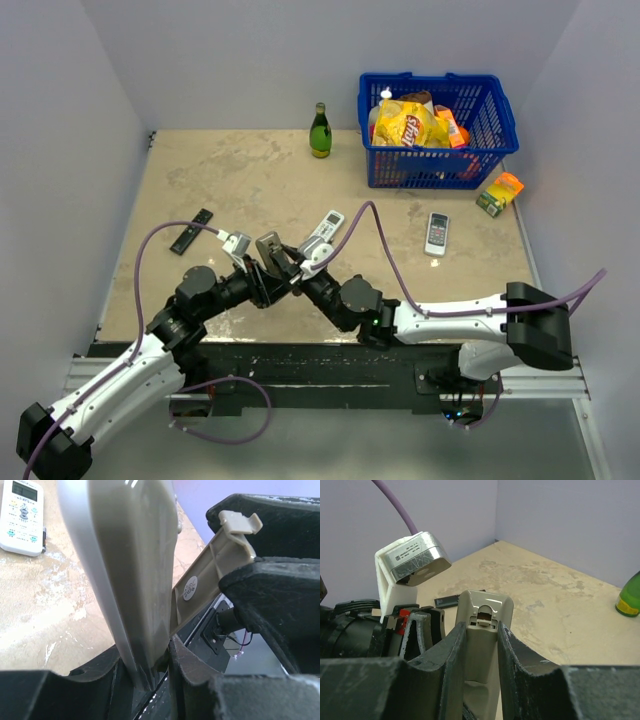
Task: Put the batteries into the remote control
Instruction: Load the battery cover into the remote control.
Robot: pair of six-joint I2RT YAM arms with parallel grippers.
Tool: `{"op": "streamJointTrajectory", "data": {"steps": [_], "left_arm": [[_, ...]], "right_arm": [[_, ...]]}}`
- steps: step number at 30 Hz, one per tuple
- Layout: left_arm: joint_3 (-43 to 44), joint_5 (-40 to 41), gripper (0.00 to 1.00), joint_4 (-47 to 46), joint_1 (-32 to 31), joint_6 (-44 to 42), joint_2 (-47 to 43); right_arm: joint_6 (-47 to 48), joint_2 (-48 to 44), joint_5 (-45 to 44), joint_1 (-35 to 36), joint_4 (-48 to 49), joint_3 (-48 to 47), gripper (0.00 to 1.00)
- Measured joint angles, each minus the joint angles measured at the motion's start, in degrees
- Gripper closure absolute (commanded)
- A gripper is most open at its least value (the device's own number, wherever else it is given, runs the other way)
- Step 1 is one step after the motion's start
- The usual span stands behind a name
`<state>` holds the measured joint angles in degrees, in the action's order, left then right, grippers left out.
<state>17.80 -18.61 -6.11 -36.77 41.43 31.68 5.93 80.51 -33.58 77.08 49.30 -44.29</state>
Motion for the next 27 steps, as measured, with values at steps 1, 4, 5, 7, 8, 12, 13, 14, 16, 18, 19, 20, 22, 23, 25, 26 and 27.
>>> {"op": "streamJointTrajectory", "data": {"steps": [1, 4, 5, 7, 8, 12, 13, 14, 16, 18, 19, 20, 22, 23, 25, 26, 27], "left_arm": [[0.0, 0.0, 1.0, 0.17, 0.0, -0.02, -0.02], [0.0, -0.02, 1.0, 1.03, 0.0, -0.07, 0.0], [0.0, -0.07, 1.0, 1.25, 0.0, -0.07, 0.0], [0.0, -0.26, 1.0, 1.46, 0.0, -0.13, -0.02], [0.0, -0.33, 1.0, 1.46, 0.0, -0.15, -0.04], [-0.04, -0.28, 1.0, 1.51, 0.0, -0.02, -0.2], [-0.11, -0.26, 1.0, 1.44, 0.02, 0.07, -0.26], [-0.44, -0.48, 1.0, 0.83, 0.02, 0.22, -0.37], [-1.14, -0.59, 1.0, 0.35, 0.02, 1.09, -0.57], [-1.86, -0.68, 1.0, -0.24, 0.02, 1.75, -0.59], [-2.16, -0.72, 1.0, -0.31, 0.02, 2.23, -0.59], [-2.49, -0.72, 1.0, -0.44, 0.02, 2.64, -0.59], [-2.93, -0.72, 1.0, -0.63, 0.02, 3.32, -0.59], [-3.13, -0.74, 1.0, -0.83, 0.02, 3.63, -0.61], [-3.52, -0.81, 1.0, -1.44, 0.0, 4.13, -0.68], [-3.65, -0.85, 1.0, -1.62, 0.0, 4.44, -0.72], [-3.69, -0.92, 1.0, -1.73, 0.0, 4.59, -0.74]], "right_arm": [[0.09, 0.15, -0.04, 0.07, -0.11, -0.07, 1.0], [0.13, 0.9, -0.26, 0.04, -0.74, -0.52, 1.0], [0.13, 1.18, -0.35, 0.04, -1.27, -0.83, 1.0], [0.09, 1.77, -0.57, 0.04, -2.25, -1.7, 0.99], [0.04, 2.12, -0.85, 0.04, -2.71, -2.14, 0.98], [-0.83, 3.23, -2.05, 0.04, -4.2, -3.61, 0.94], [-1.27, 3.52, -2.62, 0.04, -4.57, -4.02, 0.93], [-1.77, 3.78, -2.95, 0.04, -5.05, -4.37, 0.91], [-2.78, 4.0, -3.39, 0.07, -5.88, -4.52, 0.88], [-3.67, 4.28, -3.72, 0.07, -6.56, -4.59, 0.85], [-4.26, 4.42, -4.0, 0.07, -7.02, -4.63, 0.84], [-4.81, 4.52, -4.24, 0.07, -7.52, -4.68, 0.81], [-5.57, 4.61, -4.55, 0.07, -8.28, -4.76, 0.76], [-5.97, 4.61, -4.63, 0.07, -8.61, -4.81, 0.72], [-6.54, 4.61, -4.81, 0.09, -9.09, -4.96, 0.67], [-6.88, 4.61, -4.92, 0.11, -9.27, -4.98, 0.64], [-7.06, 4.61, -4.98, 0.11, -9.35, -4.98, 0.62]]}}
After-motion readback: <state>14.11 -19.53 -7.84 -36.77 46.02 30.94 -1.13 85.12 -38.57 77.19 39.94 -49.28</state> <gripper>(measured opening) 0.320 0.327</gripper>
